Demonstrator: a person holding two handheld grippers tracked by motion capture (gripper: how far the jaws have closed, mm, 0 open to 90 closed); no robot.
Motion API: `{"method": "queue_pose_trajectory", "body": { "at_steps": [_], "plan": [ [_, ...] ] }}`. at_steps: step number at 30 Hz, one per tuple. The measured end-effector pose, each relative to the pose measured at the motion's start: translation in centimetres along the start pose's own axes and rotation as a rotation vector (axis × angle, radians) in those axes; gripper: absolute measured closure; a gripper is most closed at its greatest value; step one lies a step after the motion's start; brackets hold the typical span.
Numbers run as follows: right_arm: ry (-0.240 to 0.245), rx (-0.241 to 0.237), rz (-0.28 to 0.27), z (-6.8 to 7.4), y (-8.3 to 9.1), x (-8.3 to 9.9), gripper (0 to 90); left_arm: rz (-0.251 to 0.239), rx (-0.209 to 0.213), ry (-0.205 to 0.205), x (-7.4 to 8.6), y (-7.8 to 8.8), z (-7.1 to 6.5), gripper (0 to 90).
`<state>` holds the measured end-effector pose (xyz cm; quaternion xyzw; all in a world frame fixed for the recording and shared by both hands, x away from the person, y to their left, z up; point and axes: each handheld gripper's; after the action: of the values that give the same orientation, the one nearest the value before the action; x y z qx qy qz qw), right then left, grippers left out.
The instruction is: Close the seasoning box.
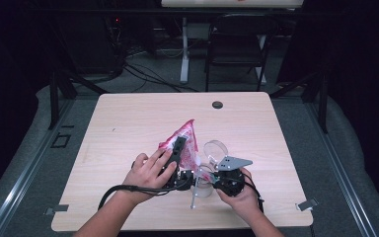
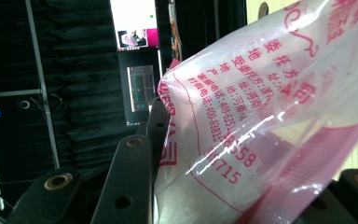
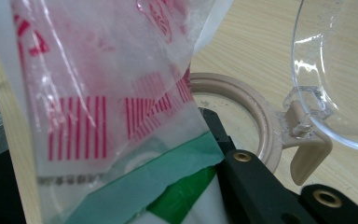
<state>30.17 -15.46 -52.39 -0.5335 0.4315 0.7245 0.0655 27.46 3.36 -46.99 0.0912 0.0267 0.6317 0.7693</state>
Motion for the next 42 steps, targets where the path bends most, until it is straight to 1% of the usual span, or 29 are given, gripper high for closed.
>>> {"method": "queue_pose_trajectory", "body": {
  "at_steps": [4,5,19,22,23,24,26,27,28,29,30,33,34,35,38,39,42],
  "plan": [
    [0.000,-0.003,-0.001,-0.03,-0.04,0.00,90.0,-0.003,-0.001,0.002,-0.03,0.00,0.02,69.6],
    [-0.002,-0.003,-0.002,-0.02,-0.05,-0.01,90.0,-0.006,-0.010,-0.009,-0.07,0.01,0.12,69.6],
    [-0.001,-0.004,-0.002,-0.02,-0.12,-0.04,90.0,-0.007,-0.009,-0.025,-0.22,0.02,0.33,69.5],
    [-0.004,-0.003,-0.003,0.00,-0.17,-0.03,90.0,-0.007,-0.007,-0.021,-0.26,-0.01,0.31,69.4],
    [-0.004,-0.006,-0.002,-0.01,-0.18,-0.03,90.0,-0.004,-0.004,-0.012,-0.28,-0.01,0.26,69.4],
    [-0.004,-0.006,-0.001,-0.02,-0.19,-0.03,90.0,-0.006,-0.012,-0.022,-0.36,0.00,0.38,69.4],
    [-0.006,-0.003,-0.002,-0.04,-0.16,-0.02,90.0,-0.008,-0.014,-0.021,-0.43,0.00,0.42,69.4],
    [-0.005,-0.004,-0.002,-0.07,-0.13,-0.03,90.0,-0.006,-0.005,-0.013,-0.42,-0.01,0.38,69.4],
    [-0.006,-0.002,-0.003,-0.08,-0.12,-0.03,90.0,-0.007,-0.011,-0.018,-0.45,0.00,0.43,69.4],
    [-0.007,-0.002,-0.003,-0.08,-0.12,-0.03,90.0,-0.006,-0.005,-0.013,-0.44,-0.01,0.39,69.4],
    [-0.007,-0.003,-0.003,-0.07,-0.14,-0.02,90.0,-0.009,-0.013,-0.022,-0.46,-0.01,0.46,69.4],
    [-0.005,-0.003,-0.002,-0.03,-0.17,-0.02,90.0,-0.010,-0.013,-0.022,-0.44,0.01,0.45,69.4],
    [-0.005,-0.004,-0.002,-0.03,-0.17,-0.02,90.0,-0.008,-0.007,-0.010,-0.41,0.00,0.35,69.3],
    [-0.004,-0.006,-0.001,-0.04,-0.18,-0.02,90.0,-0.010,-0.013,-0.022,-0.45,0.00,0.44,69.4],
    [-0.004,-0.005,0.000,-0.06,-0.20,-0.02,90.0,-0.011,-0.015,-0.022,-0.48,0.01,0.46,69.2],
    [-0.003,-0.005,0.000,-0.06,-0.21,-0.02,90.0,-0.009,-0.008,-0.011,-0.45,0.00,0.39,69.2],
    [-0.004,-0.004,-0.001,-0.07,-0.22,-0.02,90.0,-0.010,-0.008,-0.008,-0.49,-0.02,0.39,69.2]
  ]
}}
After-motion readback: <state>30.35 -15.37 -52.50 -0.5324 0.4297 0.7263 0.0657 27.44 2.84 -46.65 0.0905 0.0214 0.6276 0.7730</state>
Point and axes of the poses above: each handheld gripper's, and its own axes: y roughly backward along the jaws, x roughly out of its underside, z roughly to its left, and after that the axes turned 5 degrees about x, right-handed
